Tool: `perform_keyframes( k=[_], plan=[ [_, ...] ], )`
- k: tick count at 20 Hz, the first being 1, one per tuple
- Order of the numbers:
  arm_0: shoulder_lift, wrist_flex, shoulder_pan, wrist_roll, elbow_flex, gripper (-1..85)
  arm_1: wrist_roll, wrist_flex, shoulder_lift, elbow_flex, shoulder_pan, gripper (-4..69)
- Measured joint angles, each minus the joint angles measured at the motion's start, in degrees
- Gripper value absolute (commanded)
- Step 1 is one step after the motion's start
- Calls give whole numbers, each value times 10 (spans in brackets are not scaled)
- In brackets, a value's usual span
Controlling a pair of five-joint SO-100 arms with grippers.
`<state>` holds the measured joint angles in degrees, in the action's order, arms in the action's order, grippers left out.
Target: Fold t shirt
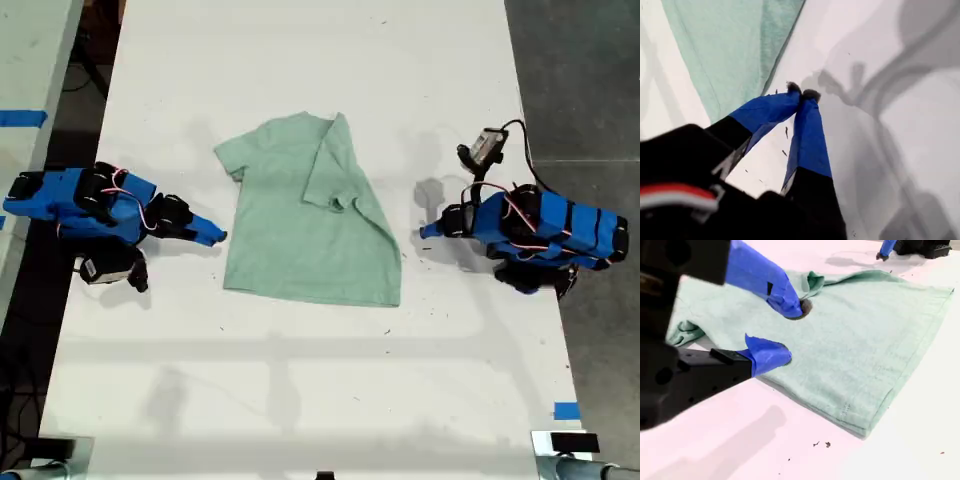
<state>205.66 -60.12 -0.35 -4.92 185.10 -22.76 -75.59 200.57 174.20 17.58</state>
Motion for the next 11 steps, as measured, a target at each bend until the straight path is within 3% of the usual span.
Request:
perform_keyframes(
  k=[6, 8, 9, 11],
  plan=[
    [0, 0, -42, -3, 0, 126, 0, 0, 0, 0, 0, 10],
    [4, 0, -50, -38, -6, 225, 0, 0, 0, 0, 0, 10],
    [4, 0, -47, -83, -11, 201, 0, 0, 0, 0, 0, 10],
    [4, 3, -31, -127, -13, 48, 0, 0, 0, 0, 0, 10]
  ],
)
